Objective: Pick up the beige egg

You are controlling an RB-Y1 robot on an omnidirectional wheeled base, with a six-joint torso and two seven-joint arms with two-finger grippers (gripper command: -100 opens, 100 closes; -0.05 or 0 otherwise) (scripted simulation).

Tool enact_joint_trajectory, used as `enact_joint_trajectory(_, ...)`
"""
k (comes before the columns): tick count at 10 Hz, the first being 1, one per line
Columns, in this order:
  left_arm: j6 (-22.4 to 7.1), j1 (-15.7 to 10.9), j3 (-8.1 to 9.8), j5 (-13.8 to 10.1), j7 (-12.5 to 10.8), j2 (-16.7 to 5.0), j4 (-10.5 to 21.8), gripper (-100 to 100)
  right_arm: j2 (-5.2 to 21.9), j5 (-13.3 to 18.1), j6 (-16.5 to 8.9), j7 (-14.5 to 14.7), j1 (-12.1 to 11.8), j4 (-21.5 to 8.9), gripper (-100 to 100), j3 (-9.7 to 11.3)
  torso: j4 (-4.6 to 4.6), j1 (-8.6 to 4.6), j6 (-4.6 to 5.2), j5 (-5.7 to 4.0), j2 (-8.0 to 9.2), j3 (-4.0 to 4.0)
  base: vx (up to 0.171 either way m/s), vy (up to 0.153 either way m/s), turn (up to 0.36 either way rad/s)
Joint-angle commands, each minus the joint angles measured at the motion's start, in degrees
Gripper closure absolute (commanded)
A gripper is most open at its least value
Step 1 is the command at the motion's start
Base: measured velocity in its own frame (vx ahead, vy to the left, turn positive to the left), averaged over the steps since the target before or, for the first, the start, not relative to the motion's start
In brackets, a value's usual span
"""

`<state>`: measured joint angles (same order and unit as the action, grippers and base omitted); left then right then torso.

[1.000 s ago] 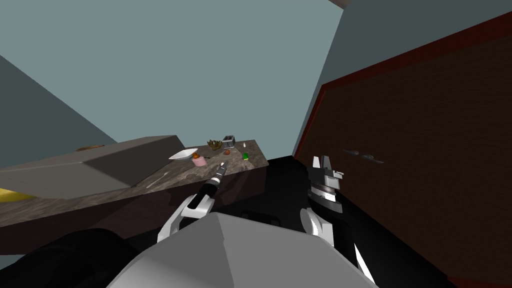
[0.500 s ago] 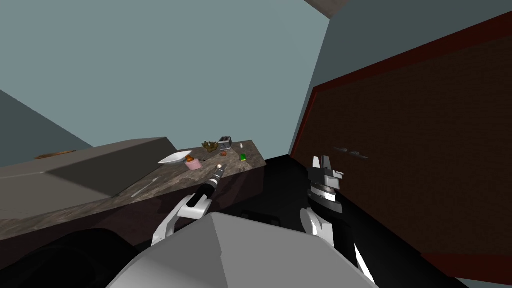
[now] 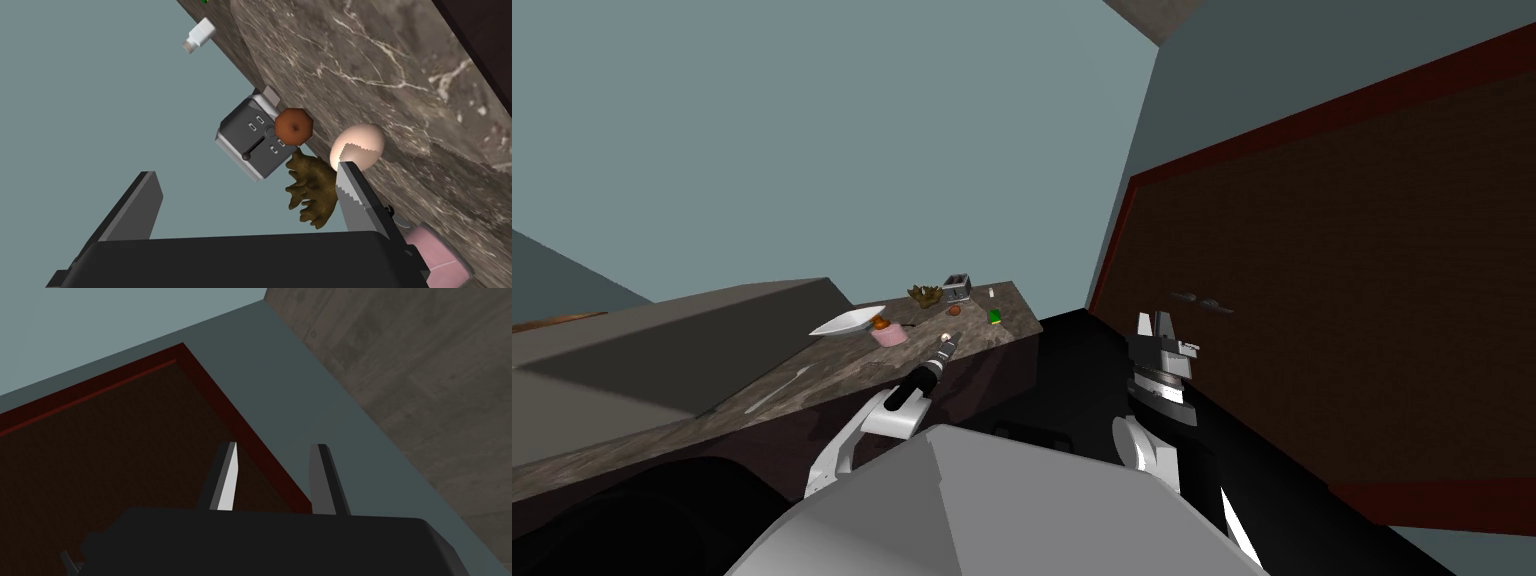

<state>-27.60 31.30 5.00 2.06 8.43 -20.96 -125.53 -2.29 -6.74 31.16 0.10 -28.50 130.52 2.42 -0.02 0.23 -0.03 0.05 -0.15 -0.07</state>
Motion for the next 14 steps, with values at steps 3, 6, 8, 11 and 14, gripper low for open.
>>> enact_joint_trajectory(3, -5.40, 0.68, 0.94, 0.17, 0.12, -2.04, 0.37, -100, 0.00, 0.00, 0.00, 0.00, -0.01, 0.00, 0, 0.00, -0.01, 0.05, -0.02, 0.01, -0.04, -0.02, 0.042, 0.037, -0.091)
enact_joint_trajectory(6, -9.45, 1.08, 1.72, 0.21, 0.17, -3.74, 0.54, -100, 0.00, 0.00, 0.00, 0.00, -0.01, 0.00, 0, -0.01, -0.01, 0.06, -0.03, 0.02, -0.04, -0.03, 0.040, 0.043, -0.080)
enact_joint_trajectory(8, -11.33, 1.28, 2.09, 0.24, 0.20, -4.53, 0.62, -100, 0.00, 0.00, 0.00, 0.00, 0.00, 0.00, 0, 0.00, -0.01, 0.10, -0.01, 0.02, -0.05, -0.03, 0.045, 0.041, -0.081)
enact_joint_trajectory(11, -16.00, 1.88, 3.00, 0.32, 0.27, -6.57, 0.90, -100, 0.00, 0.00, 0.00, 0.00, 0.00, 0.00, 0, 0.00, -0.02, 0.09, -0.01, 0.02, -0.07, -0.04, 0.052, 0.050, -0.091)
enact_joint_trajectory(14, -19.56, 2.43, 3.58, 0.37, 0.32, -7.98, 1.32, -100, 0.01, 0.00, 0.00, 0.00, -0.01, 0.00, 0, -0.01, -0.02, 0.22, -0.03, 0.05, -0.06, -0.04, 0.043, 0.078, -0.070)
